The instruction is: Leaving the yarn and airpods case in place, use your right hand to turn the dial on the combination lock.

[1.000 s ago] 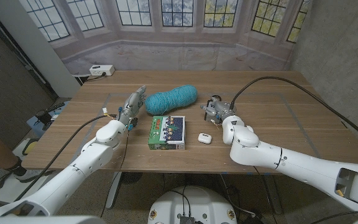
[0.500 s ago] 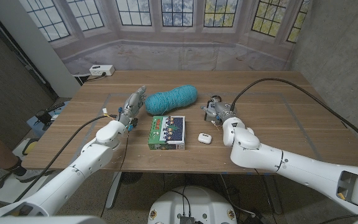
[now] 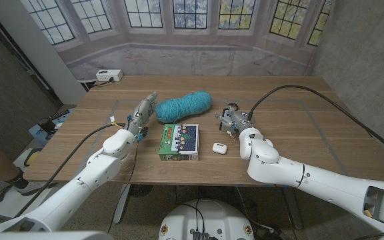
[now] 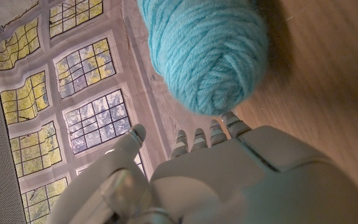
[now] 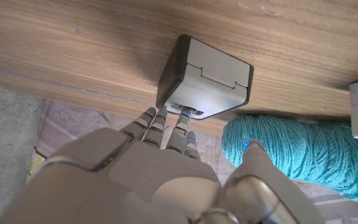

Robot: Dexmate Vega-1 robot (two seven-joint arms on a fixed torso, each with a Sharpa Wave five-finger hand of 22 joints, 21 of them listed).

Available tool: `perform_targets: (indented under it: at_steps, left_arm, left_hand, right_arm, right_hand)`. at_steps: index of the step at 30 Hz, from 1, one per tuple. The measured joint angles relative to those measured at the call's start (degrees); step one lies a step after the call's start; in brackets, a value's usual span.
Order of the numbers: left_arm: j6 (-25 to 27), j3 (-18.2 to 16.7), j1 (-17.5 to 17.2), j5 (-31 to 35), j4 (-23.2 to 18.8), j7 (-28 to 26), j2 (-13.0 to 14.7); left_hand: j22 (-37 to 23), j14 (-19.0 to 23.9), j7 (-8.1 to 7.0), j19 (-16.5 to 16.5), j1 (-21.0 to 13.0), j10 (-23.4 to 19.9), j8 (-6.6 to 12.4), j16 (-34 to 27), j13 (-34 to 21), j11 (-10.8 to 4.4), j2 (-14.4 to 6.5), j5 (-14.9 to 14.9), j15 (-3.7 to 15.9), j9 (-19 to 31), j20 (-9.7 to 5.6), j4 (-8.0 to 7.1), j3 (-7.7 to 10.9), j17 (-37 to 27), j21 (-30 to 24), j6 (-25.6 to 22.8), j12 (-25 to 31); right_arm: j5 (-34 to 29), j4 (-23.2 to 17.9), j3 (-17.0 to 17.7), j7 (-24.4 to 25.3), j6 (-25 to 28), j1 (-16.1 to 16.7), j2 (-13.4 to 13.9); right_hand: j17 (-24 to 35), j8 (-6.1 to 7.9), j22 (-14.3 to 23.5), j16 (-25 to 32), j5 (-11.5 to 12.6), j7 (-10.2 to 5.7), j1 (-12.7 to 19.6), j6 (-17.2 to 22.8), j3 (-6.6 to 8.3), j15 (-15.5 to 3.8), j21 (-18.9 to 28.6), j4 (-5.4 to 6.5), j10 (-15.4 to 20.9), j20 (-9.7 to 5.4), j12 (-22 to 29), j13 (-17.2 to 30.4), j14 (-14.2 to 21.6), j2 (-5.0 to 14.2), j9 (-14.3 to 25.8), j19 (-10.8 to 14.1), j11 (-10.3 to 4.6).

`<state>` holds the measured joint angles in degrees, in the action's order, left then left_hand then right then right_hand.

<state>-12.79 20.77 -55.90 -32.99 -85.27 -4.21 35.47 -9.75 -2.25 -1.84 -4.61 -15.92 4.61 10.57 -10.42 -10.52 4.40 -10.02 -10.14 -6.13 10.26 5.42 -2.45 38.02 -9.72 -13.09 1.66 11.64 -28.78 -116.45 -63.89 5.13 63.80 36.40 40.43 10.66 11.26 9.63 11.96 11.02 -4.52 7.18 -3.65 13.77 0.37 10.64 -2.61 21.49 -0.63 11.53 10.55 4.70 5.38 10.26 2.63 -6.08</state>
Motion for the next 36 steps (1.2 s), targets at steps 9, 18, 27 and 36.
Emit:
perform_targets:
  at_steps: [9,18,27,36]
  left_arm:
    - [0.0,-0.1,-0.2,0.0,-0.2,-0.1,0.1]
    - [0.0,-0.1,-0.2,0.0,-0.2,-0.1,0.1]
    - [-0.1,-0.1,-0.3,0.0,-0.2,-0.1,0.1]
    - [-0.3,-0.1,-0.2,-0.1,0.0,0.1,0.0]
  left_hand:
    - [0.0,0.0,0.0,0.0,-0.2,0.0,0.0,0.0,0.0,0.0,-0.2,0.0,0.0,0.0,0.0,0.0,0.0,0.0,0.0,0.0,0.0]
    - [0.0,0.0,0.0,0.0,-0.2,0.0,0.0,0.0,0.0,0.0,-0.2,0.0,0.0,0.0,0.0,0.0,0.0,0.0,0.4,0.0,0.0]
    - [0.0,0.0,0.31,0.0,-0.2,0.0,0.0,0.0,0.0,0.0,-0.2,0.0,0.0,0.0,0.0,0.0,0.0,0.0,0.4,0.3,0.0]
    - [0.0,0.0,0.1,-0.3,-0.2,0.0,0.0,0.0,0.0,0.0,-0.2,0.0,0.0,0.0,0.32,0.0,-0.01,0.0,0.4,0.5,0.0]
  right_arm:
    - [-0.8,-0.3,-0.1,0.7,0.0,0.9,0.0]
    - [-1.8,-0.5,0.2,1.4,-0.3,1.7,0.0]
    - [-2.4,-0.8,0.5,1.6,-0.5,2.5,0.0]
    - [-3.8,-1.2,0.8,2.1,-0.7,3.5,0.0]
  right_hand:
    - [0.0,0.0,0.0,0.4,0.0,0.13,0.0,1.1,0.0,-0.37,0.4,0.0,1.5,-0.3,0.4,0.0,1.0,0.0,0.0,0.3,0.12]
    - [0.0,0.4,0.0,0.4,0.0,0.49,0.0,2.1,0.17,-0.59,0.6,-0.17,3.2,-0.4,0.4,0.0,1.8,0.0,0.0,0.8,0.36]
    - [0.0,0.61,0.0,0.6,0.0,0.54,0.0,2.8,0.32,-0.91,0.6,-0.31,4.1,-0.39,0.4,0.0,2.6,0.0,0.0,1.4,0.83]
    - [0.0,0.61,0.0,0.9,0.0,0.66,0.0,3.7,0.55,-1.38,0.6,-0.55,4.9,-0.39,0.4,0.1,3.4,0.0,0.0,2.1,0.63]
